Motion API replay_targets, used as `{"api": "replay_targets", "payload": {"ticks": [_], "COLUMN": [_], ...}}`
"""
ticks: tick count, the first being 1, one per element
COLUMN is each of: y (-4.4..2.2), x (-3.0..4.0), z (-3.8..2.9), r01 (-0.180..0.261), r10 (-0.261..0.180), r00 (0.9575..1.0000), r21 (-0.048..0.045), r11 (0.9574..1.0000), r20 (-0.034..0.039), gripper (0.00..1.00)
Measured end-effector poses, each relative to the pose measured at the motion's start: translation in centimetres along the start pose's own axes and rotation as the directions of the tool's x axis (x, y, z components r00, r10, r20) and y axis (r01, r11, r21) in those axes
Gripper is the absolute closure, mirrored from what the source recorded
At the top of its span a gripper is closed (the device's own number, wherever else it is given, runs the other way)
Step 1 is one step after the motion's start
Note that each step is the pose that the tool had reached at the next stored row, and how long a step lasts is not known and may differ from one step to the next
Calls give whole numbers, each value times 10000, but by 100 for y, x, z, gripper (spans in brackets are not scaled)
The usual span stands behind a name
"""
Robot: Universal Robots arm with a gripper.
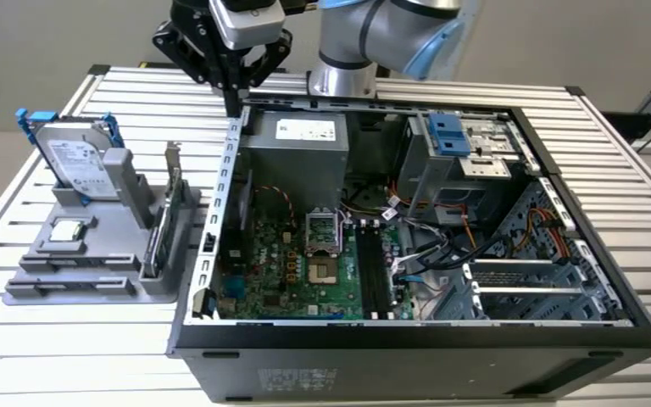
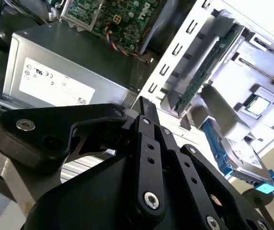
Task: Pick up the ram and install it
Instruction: 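Reach for the ram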
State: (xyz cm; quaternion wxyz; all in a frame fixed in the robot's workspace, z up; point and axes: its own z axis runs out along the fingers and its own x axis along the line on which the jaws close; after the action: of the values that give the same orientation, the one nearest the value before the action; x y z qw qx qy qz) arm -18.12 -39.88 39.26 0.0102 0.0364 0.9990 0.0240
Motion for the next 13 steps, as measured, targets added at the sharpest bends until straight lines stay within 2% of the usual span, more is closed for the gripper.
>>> {"api": "replay_targets", "payload": {"ticks": [13], "y": [-13], "x": [183], "z": [-4], "r01": [-1], "r10": [1], "r00": [10000], "r21": [2], "r11": [10000], "r20": [-17], "gripper": [100]}}
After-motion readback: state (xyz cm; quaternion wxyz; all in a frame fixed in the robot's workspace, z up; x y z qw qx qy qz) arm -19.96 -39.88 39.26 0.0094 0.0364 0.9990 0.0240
